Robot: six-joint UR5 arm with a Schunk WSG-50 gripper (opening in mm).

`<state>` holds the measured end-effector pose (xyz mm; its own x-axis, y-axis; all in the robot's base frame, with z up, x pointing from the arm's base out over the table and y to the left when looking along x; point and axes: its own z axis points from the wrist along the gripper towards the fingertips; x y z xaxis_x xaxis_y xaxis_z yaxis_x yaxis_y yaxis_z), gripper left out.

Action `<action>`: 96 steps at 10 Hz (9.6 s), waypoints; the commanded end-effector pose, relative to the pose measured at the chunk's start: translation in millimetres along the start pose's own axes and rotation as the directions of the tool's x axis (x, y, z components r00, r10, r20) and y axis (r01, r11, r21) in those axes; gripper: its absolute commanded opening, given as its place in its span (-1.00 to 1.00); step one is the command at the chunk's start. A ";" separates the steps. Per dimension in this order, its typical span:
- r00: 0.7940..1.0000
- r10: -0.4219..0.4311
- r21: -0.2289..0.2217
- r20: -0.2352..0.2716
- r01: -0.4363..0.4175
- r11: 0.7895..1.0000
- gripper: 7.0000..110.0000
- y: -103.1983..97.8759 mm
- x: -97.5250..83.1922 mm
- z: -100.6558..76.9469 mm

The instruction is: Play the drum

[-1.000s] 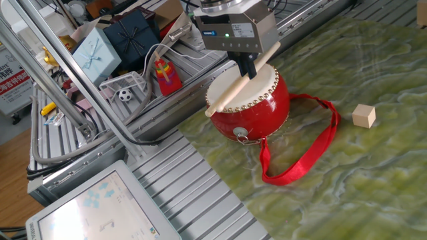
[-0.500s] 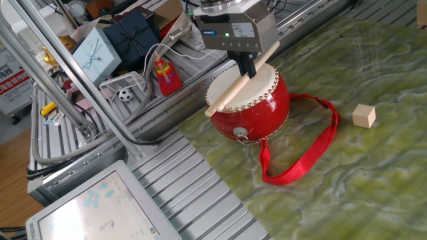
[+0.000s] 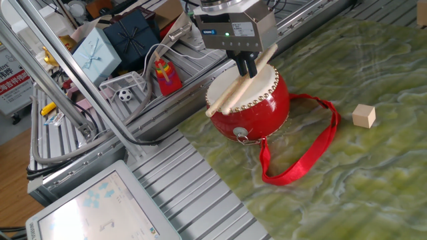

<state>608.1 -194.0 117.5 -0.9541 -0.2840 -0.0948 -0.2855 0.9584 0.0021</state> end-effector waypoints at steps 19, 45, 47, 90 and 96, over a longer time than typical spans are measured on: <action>0.930 0.351 0.021 0.111 -0.355 0.934 -0.71 71.4 -17.1 -20.4; 0.907 0.405 -0.080 0.116 -0.398 0.914 -1.00 208.1 1.1 -5.6; 0.882 0.459 -0.067 0.106 -0.454 0.888 -1.00 228.8 17.9 -5.2; 0.960 0.275 0.072 -0.056 -0.271 0.960 -1.00 208.5 15.8 -17.6; 0.960 0.280 0.046 0.001 -0.279 0.959 -1.00 213.8 0.5 -19.1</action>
<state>540.4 6.6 134.6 -0.9973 -0.0159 -0.0717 -0.0136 0.9994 -0.0321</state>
